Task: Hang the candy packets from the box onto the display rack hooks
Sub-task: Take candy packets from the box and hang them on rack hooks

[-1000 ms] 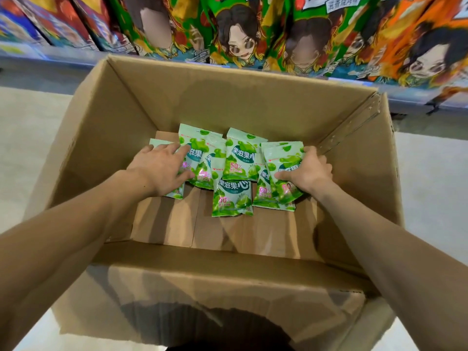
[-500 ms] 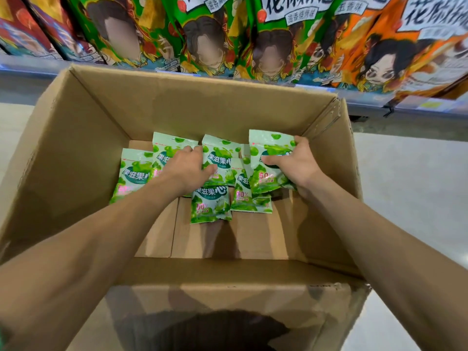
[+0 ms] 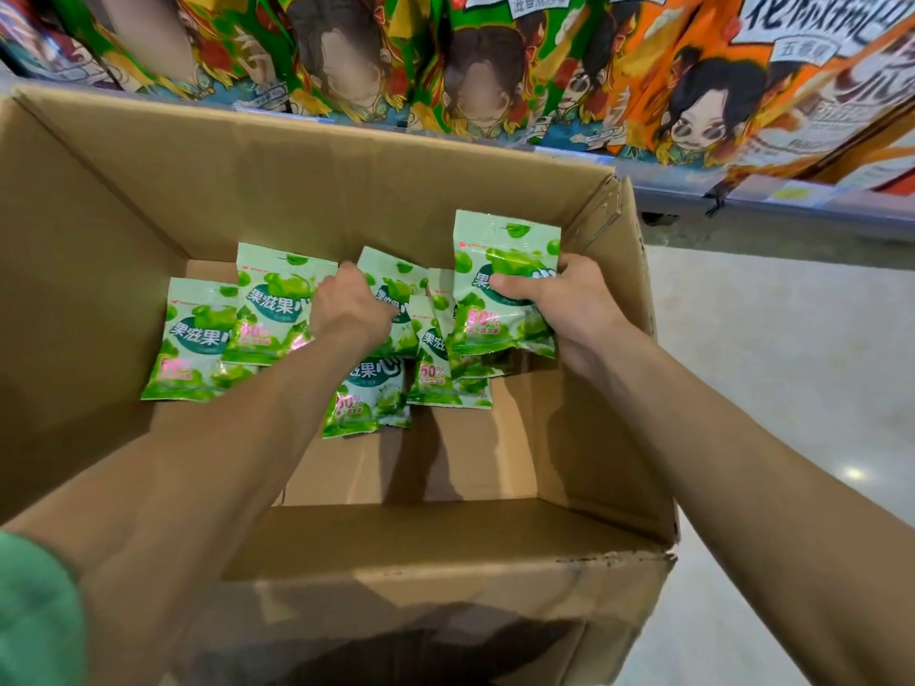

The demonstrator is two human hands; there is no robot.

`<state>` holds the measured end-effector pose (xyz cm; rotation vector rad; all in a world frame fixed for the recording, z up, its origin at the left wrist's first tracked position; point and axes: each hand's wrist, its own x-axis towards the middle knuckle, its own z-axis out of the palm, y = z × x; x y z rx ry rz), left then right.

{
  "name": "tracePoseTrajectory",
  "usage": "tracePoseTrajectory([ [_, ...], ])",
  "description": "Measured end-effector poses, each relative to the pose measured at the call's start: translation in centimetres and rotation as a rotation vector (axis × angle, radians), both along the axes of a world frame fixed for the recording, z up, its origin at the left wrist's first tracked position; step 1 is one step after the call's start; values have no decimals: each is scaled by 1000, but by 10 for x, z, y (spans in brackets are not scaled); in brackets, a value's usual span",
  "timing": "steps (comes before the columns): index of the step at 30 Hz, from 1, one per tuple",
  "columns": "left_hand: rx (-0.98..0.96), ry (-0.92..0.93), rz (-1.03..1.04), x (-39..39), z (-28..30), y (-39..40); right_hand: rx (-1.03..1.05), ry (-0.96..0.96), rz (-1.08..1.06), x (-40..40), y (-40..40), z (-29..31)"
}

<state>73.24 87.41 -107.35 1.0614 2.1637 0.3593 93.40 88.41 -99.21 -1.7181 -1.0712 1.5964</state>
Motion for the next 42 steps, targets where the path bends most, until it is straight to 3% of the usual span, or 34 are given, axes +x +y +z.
tracePoseTrajectory([
  [8, 181, -315, 25, -13, 31, -21, 40, 6, -20, -17, -14, 5],
  [14, 230, -659, 144, -65, 140, -49, 79, -17, 4, -41, -25, 83],
  [19, 269, -705, 200, -93, 305, -78, 104, 57, 115, -69, -29, 240],
  [26, 373, -789, 375, -131, 606, -114, 22, 211, 196, -116, -34, 533],
  [30, 497, -751, 469, -149, 756, -131, 90, 285, 281, -136, -39, 685],
  [35, 677, -661, 550, -169, 887, -172, 188, 460, 409, -166, -57, 806],
  [42, 908, -528, 719, -201, 987, -261, 126, 683, 549, -240, -103, 885],
])
